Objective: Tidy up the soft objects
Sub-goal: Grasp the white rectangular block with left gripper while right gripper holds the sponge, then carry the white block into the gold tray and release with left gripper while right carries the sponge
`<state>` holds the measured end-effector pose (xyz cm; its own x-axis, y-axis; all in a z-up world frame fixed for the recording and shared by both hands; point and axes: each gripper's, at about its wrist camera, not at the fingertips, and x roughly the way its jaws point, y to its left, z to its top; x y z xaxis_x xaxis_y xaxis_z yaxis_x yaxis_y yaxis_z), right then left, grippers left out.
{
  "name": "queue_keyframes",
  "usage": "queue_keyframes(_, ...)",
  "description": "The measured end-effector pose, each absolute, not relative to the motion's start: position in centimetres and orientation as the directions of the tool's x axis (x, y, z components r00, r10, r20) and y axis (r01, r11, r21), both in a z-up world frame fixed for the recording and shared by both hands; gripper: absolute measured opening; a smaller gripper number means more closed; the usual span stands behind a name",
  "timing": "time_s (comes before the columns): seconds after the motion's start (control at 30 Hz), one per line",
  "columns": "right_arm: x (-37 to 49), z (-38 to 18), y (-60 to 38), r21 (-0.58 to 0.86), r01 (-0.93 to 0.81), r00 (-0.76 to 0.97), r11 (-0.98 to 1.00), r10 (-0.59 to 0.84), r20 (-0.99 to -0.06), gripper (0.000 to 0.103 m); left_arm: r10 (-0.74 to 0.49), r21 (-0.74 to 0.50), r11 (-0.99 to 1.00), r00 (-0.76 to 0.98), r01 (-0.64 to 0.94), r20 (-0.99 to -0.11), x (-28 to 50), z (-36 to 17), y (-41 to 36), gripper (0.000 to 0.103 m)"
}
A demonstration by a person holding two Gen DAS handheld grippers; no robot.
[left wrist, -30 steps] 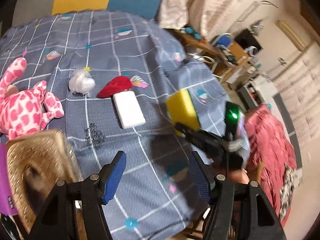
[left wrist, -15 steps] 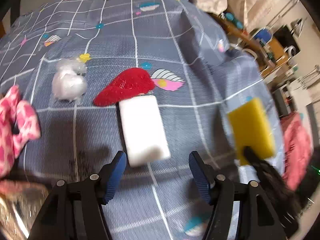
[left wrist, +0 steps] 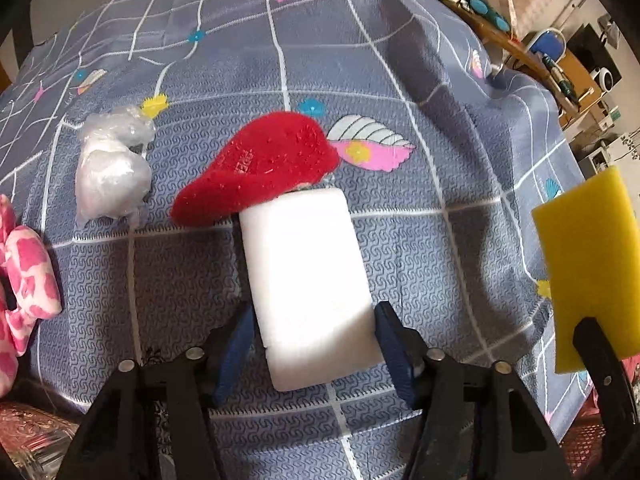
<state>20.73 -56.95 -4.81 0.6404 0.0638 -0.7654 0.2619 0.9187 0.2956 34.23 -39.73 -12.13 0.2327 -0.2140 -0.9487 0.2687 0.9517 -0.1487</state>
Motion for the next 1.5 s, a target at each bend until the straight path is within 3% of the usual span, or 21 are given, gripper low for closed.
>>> queue_keyframes(0.43, 20.8, -5.3, -56.4, 0.292, 0.25, 0.643, 0.923, 0.067, -0.763, 0.031, -0.271, -0.169, 0.937, 0.332, 0.305, -0.904, 31.2, -6.9, -37.8, 0.055)
queue_keyframes(0.77, 20.8, -5.5, -54.4, 0.233, 0.213, 0.632, 0.949, 0.048, -0.773, 0.031, -0.407, -0.31, 0.891, 0.282, 0.331, -0.869, 26.9, -4.6, -36.9, 0.055)
queue_keyframes(1.1, 20.7, -5.5, -53.0, 0.186, 0.18, 0.636, 0.966, 0.03, -0.771, 0.031, -0.553, -0.414, 0.807, 0.294, 0.42, -0.779, 20.4, 0.0, -34.1, 0.055)
queue_keyframes(1.5, 20.1, -6.1, -51.1, 0.131, 0.157, 0.629, 0.979, 0.003, -0.777, 0.031, -0.591, -0.354, 0.784, 0.437, 0.511, -0.678, 13.4, 5.5, -24.7, 0.055)
